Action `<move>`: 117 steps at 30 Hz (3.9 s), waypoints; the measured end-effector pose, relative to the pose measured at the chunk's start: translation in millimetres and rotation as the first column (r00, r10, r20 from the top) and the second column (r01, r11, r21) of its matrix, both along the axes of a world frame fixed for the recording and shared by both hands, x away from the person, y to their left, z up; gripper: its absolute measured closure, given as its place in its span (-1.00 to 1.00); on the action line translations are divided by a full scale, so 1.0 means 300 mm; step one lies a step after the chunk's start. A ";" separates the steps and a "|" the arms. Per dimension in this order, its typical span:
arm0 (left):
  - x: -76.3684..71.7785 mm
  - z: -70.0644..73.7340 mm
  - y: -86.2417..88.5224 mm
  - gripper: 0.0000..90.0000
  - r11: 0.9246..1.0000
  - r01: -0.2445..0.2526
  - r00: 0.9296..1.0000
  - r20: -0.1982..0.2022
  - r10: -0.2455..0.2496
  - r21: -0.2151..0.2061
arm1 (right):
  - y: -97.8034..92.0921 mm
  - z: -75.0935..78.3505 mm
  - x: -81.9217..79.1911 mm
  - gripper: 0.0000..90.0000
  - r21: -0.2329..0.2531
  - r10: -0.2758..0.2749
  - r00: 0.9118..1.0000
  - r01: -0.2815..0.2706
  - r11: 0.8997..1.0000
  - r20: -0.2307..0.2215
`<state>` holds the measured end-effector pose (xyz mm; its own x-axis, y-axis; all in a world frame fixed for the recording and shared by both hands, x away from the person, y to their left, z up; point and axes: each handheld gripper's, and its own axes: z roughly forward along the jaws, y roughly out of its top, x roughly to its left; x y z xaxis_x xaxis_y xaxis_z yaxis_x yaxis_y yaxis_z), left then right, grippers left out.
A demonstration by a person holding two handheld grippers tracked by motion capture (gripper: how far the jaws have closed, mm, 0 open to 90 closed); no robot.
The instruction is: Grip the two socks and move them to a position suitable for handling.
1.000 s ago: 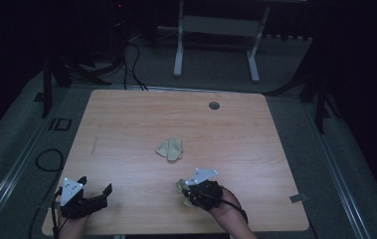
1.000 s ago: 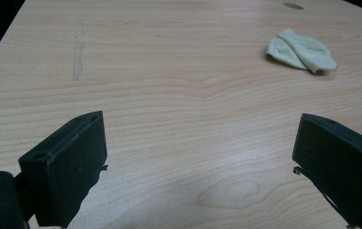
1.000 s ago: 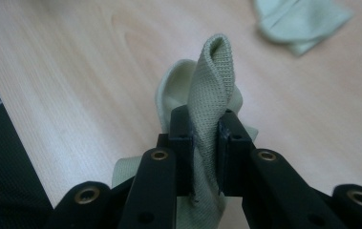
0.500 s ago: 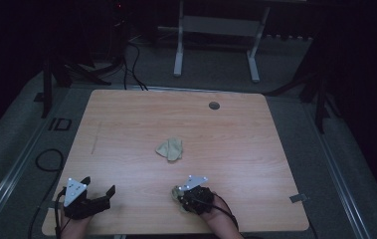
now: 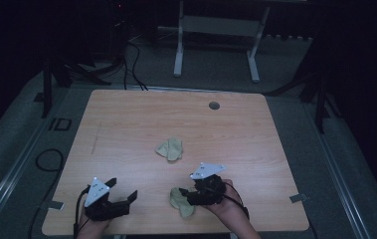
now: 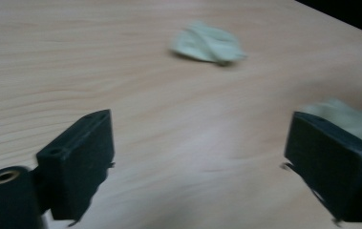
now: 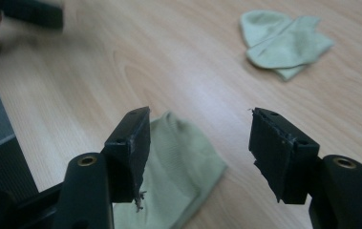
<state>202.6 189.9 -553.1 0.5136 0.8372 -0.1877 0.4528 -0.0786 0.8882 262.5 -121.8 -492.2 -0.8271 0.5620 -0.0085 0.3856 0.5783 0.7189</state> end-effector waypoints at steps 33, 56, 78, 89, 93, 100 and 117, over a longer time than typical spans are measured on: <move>0.136 -0.066 -0.356 0.99 0.888 0.386 0.920 -0.176 -0.351 0.250 | 0.034 -0.157 0.045 0.88 -0.119 0.106 0.984 -0.123 0.985 -0.145; 0.130 -0.066 -0.345 0.99 0.895 0.382 0.919 -0.193 -0.343 0.231 | -0.298 -0.022 0.018 0.85 0.007 -0.110 0.988 0.111 0.994 -0.107; 0.129 -0.063 -0.366 0.97 0.900 0.387 0.916 -0.195 -0.351 0.201 | -0.291 -0.125 0.024 0.86 -0.058 -0.131 0.980 0.124 0.991 -0.147; 0.149 -0.071 -0.388 0.97 0.904 0.390 0.913 -0.203 -0.355 0.176 | -0.294 -0.185 0.057 0.91 -0.146 -0.144 0.979 0.123 0.982 -0.144; 0.160 -0.067 -0.415 0.97 0.897 0.396 0.912 -0.200 -0.359 0.198 | -0.313 -0.185 0.077 0.91 -0.146 -0.154 0.979 0.134 0.980 -0.136; 0.164 -0.068 -0.433 0.97 0.898 0.394 0.913 -0.198 -0.357 0.196 | -0.336 -0.185 0.091 0.91 -0.140 -0.159 0.977 0.139 0.980 -0.144; 0.149 -0.022 -0.405 0.24 0.896 0.391 0.916 -0.180 -0.358 0.211 | -0.330 -0.111 0.087 0.76 -0.056 -0.141 0.981 0.135 0.989 -0.130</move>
<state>247.3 68.5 -559.8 0.7820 0.6158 -0.0963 0.4605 -0.4667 0.7551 288.7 -220.9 -525.6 -0.7371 0.6724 0.0679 0.5549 0.5447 0.6289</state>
